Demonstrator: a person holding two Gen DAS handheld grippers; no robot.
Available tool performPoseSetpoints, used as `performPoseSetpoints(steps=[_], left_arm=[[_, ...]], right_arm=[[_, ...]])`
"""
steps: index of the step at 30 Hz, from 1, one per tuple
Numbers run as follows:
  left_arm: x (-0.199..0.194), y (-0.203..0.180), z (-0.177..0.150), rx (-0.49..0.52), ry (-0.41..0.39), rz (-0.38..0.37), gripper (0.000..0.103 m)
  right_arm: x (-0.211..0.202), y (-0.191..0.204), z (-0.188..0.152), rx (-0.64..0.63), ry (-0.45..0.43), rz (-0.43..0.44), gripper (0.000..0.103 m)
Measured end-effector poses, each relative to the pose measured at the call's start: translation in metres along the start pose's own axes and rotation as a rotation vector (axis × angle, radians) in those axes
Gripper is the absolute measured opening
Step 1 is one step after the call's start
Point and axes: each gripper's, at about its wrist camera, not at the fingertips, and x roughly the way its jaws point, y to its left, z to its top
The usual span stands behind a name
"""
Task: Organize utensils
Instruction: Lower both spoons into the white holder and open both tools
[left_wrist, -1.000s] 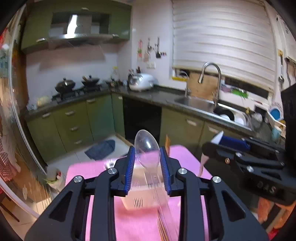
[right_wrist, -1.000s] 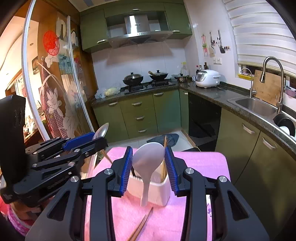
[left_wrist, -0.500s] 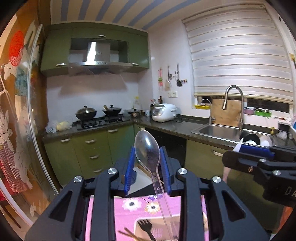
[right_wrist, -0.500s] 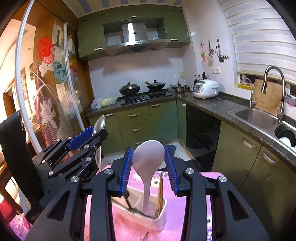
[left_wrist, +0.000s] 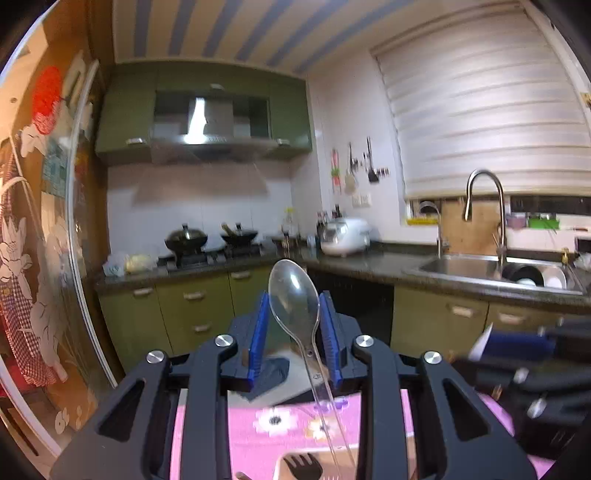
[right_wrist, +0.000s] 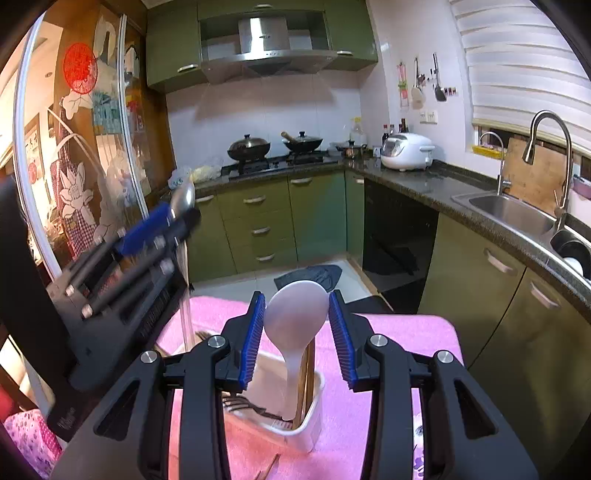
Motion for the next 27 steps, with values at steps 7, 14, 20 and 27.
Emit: performPoseSetpoints(steps=[7,14,20,27], left_arm=[[-0.012,0.0,0.009,-0.004,-0.064,0.031,0.026],[-0.003,-0.002,-0.009,-0.001,-0.035,0.056,0.027],[-0.006,-0.001,-0.018,0.002,-0.023,0.046,0.027],[-0.009,0.0,-0.038,0.031,0.034,0.048,0.027]], right_arm=[[0.001,0.001,-0.009,0.004,-0.009,0.003,0.036],[0.0,0.004,-0.02,-0.018,0.002,-0.011,0.06],[-0.033,-0.003,-0.032,0.017,-0.042,0.007,0.065],[-0.091,-0.02,-0.075,0.081,-0.08,-0.011,0.066]])
